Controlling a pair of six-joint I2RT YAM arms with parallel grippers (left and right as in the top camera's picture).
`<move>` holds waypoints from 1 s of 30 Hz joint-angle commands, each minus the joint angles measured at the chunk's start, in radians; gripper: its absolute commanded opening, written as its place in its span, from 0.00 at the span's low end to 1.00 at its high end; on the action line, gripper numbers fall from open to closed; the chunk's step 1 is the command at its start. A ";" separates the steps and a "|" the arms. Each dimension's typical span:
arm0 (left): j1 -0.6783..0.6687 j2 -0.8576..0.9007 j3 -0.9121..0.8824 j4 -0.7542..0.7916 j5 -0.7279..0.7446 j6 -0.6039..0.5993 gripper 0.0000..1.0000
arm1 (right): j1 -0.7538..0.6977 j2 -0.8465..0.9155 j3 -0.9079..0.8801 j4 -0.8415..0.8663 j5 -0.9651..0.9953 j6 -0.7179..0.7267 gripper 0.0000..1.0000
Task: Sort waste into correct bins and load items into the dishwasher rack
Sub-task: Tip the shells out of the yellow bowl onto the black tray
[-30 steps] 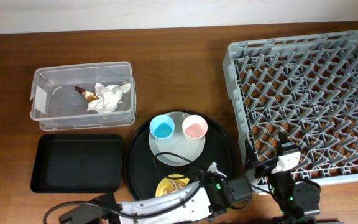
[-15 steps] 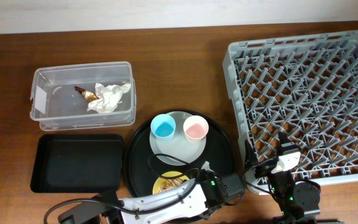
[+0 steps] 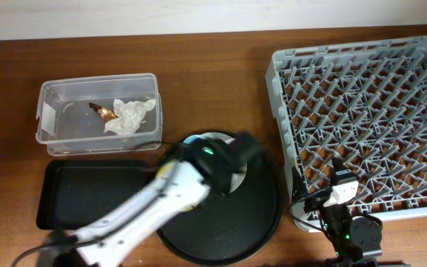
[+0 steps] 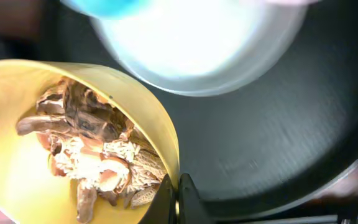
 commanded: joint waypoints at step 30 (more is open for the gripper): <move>1.885 -0.353 -0.688 0.619 1.678 0.712 0.00 | -0.002 -0.005 -0.005 -0.005 0.002 0.008 0.99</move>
